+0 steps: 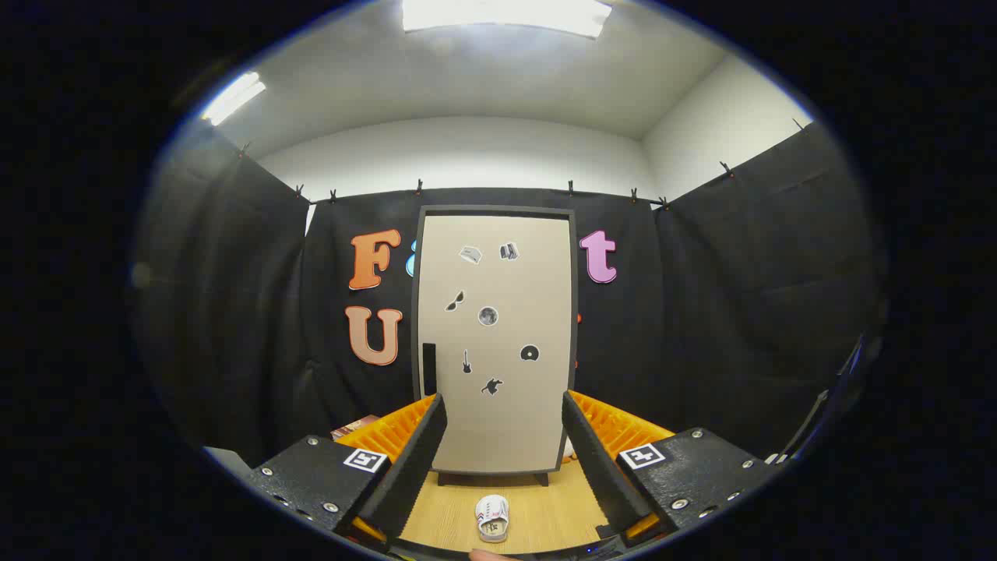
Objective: Open the shoe cabinet door, grab the shoes and put them into the shoe cabinet, then close the shoe cabinet door.
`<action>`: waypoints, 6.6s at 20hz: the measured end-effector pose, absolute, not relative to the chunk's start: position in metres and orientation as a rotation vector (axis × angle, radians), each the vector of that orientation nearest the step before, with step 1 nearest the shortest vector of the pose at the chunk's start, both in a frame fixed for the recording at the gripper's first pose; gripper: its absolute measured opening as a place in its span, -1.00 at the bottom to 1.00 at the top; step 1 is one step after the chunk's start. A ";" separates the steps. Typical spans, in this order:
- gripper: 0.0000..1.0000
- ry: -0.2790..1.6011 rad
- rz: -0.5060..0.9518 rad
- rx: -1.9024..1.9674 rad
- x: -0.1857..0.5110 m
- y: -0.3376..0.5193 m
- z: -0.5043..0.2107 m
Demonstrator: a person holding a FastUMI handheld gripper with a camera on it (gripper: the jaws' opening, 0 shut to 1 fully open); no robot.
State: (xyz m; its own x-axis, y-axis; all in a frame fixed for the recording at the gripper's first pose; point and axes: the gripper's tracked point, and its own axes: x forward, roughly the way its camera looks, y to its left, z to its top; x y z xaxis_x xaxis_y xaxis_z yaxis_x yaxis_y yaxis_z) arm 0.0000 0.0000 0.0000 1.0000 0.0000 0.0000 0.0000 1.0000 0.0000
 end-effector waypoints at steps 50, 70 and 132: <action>0.86 -0.018 0.164 -0.093 0.223 0.166 -0.048; -0.01 0.029 0.133 -0.004 0.365 0.181 -0.112; -0.62 0.142 0.124 0.043 0.188 -0.027 -0.119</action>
State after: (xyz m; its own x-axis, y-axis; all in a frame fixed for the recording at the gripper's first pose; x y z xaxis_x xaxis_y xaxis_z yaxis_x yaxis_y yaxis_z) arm 0.1878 -0.0274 -0.1189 0.9823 0.1262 -0.1384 -0.1201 0.9914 0.0519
